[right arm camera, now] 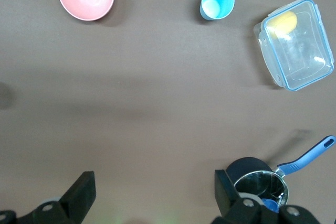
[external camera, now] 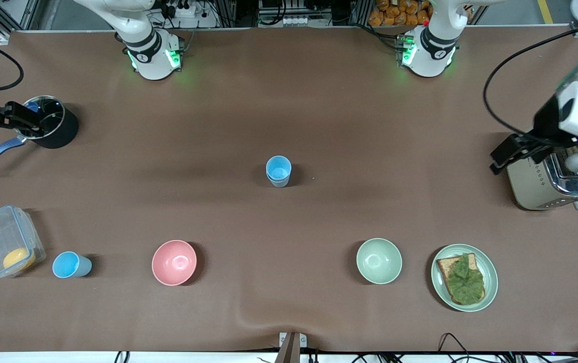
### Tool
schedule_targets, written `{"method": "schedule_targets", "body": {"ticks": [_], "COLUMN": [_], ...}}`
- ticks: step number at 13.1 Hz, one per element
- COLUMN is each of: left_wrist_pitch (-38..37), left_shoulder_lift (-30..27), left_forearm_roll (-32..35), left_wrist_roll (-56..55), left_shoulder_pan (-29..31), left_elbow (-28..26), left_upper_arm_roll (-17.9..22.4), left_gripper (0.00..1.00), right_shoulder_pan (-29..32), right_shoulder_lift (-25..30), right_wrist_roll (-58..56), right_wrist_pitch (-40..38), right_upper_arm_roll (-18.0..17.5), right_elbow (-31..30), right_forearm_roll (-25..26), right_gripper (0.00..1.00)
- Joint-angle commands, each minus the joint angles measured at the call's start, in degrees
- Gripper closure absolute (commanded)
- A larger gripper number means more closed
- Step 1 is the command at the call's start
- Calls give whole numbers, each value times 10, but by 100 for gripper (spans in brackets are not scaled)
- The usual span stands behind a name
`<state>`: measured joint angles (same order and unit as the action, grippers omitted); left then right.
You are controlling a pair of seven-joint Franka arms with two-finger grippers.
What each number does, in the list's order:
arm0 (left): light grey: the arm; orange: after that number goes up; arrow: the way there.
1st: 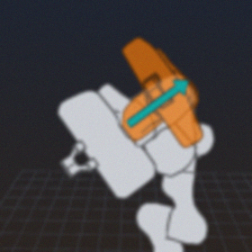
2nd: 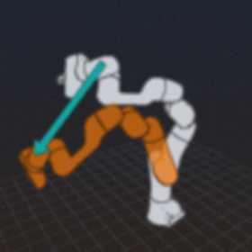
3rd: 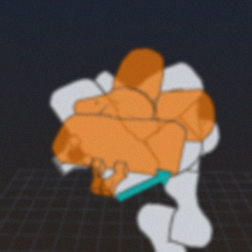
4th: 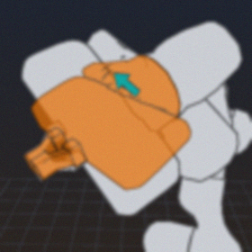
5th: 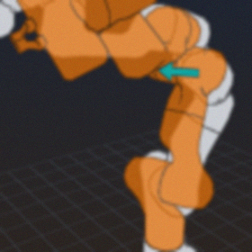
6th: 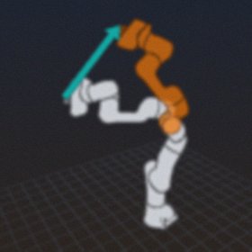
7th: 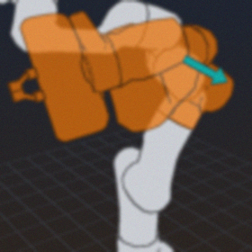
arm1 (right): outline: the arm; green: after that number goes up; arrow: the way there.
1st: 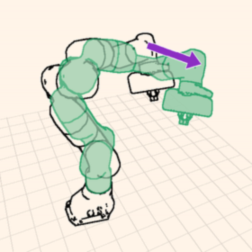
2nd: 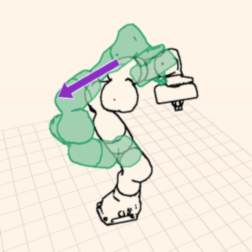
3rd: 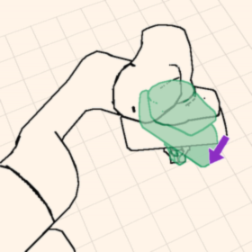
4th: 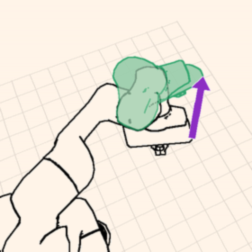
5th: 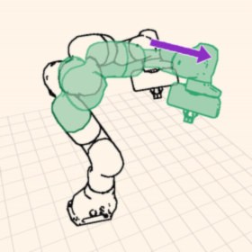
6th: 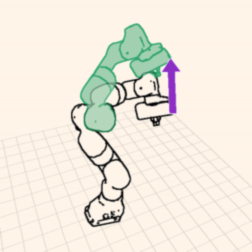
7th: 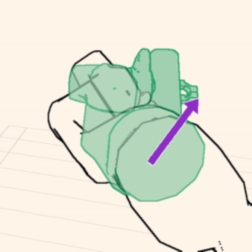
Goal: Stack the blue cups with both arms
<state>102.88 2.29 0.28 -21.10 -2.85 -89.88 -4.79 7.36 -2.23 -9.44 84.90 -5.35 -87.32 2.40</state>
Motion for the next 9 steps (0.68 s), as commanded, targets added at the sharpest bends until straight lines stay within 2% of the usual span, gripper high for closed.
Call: {"method": "schedule_targets", "body": {"ticks": [1, 9], "left_wrist_pitch": [-34, -51], "left_shoulder_lift": [-21, -23], "left_forearm_roll": [-10, -8], "left_wrist_roll": [49, 92], "left_shoulder_pan": [5, 12], "left_elbow": [-13, -6], "left_upper_arm_roll": [2, 14], "left_gripper": [0, 0], "right_shoulder_pan": [10, 8], "right_shoulder_lift": [-7, -7], "right_wrist_roll": [-8, -8], "right_wrist_pitch": [-4, 1], "right_upper_arm_roll": [-7, -7], "right_elbow": [14, 14], "right_forearm_roll": [2, 3], "right_gripper": [0, 0]}}
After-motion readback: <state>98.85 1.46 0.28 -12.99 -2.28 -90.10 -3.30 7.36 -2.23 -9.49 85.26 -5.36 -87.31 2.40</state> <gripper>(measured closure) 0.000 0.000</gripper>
